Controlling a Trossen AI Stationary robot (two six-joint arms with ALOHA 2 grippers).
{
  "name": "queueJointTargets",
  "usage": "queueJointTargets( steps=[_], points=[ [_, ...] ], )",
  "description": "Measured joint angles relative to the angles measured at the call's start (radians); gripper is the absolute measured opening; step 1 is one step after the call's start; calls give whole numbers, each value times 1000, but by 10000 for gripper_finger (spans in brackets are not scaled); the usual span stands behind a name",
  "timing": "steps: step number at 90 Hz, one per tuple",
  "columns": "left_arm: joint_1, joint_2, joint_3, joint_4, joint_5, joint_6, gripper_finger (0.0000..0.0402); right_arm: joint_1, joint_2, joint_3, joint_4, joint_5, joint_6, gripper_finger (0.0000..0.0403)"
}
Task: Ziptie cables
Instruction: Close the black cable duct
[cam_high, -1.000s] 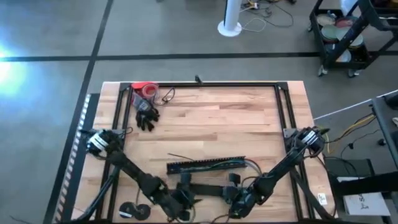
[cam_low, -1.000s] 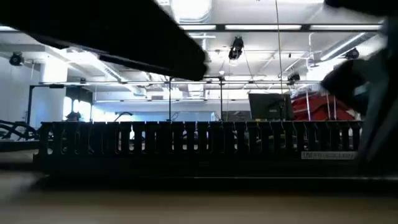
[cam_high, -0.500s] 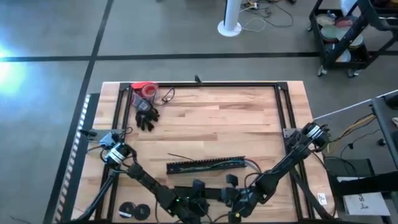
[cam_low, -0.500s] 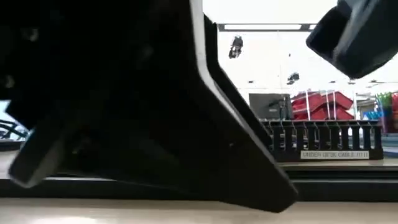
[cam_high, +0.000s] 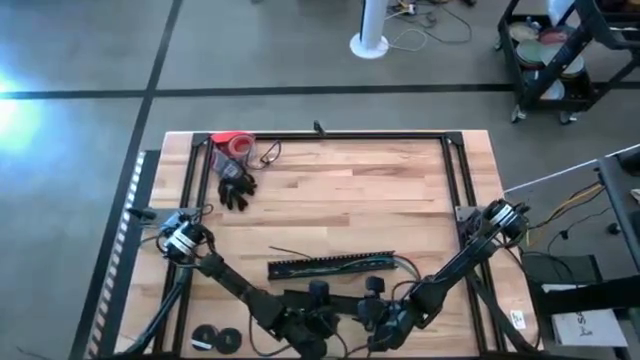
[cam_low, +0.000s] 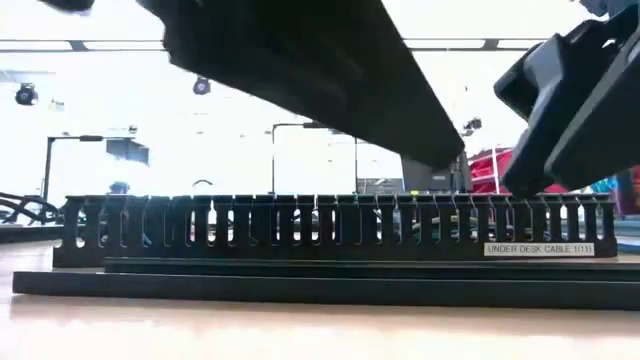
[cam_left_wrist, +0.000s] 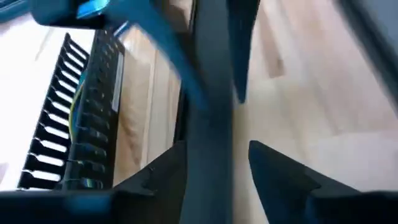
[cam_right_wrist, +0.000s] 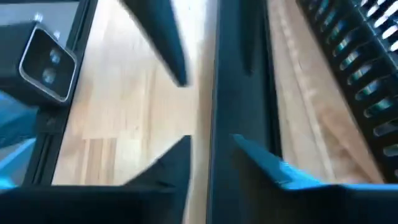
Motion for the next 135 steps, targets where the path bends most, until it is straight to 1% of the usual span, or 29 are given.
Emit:
queueJointTargets(
  steps=[7,11,21,30,40,47,54,60,66,72,75,87,98,104,111,121,135],
  points=[
    [-1,-11,-12,-6,40,-14,184,1,-1,-5,-7,45,0,193],
    [-1,-21,-19,-7,45,-22,193,0,-1,-14,-2,66,11,220],
    [-2,-30,-22,0,50,-47,214,-9,22,-49,-2,66,76,277],
    [-3,-30,-24,-8,68,-53,226,-15,45,-81,34,45,121,312],
    [-4,-30,-25,-1,78,-57,230,-17,64,-99,105,46,125,328],
    [-4,-29,-26,-2,82,-57,227,-19,77,-99,107,51,124,325],
    [-3,-29,-26,-1,84,-63,221,-20,92,-99,108,55,105,309],
    [-2,-29,-28,1,86,-69,215,-21,107,-99,110,54,91,283],
    [-2,-29,-36,29,86,-77,211,-21,118,-97,112,53,86,248],
    [-2,-29,-56,113,86,-79,209,-21,121,-97,111,53,82,211],
    [-2,-29,-72,168,87,-74,209,-21,121,-97,110,53,81,202],
    [3,-29,-163,379,114,-59,219,-21,118,-96,106,45,56,202],
    [20,-30,-217,484,141,-77,235,-15,104,-82,88,48,-31,202],
    [31,-39,-229,487,152,-93,244,-9,93,-64,75,56,-97,202],
    [42,-63,-232,471,161,-115,254,-6,84,-27,17,52,-169,202],
    [58,-113,-228,431,210,-142,267,6,78,57,-151,59,-241,202],
    [72,-166,-228,325,245,-172,287,21,77,171,-352,147,-281,197]
  ],
)
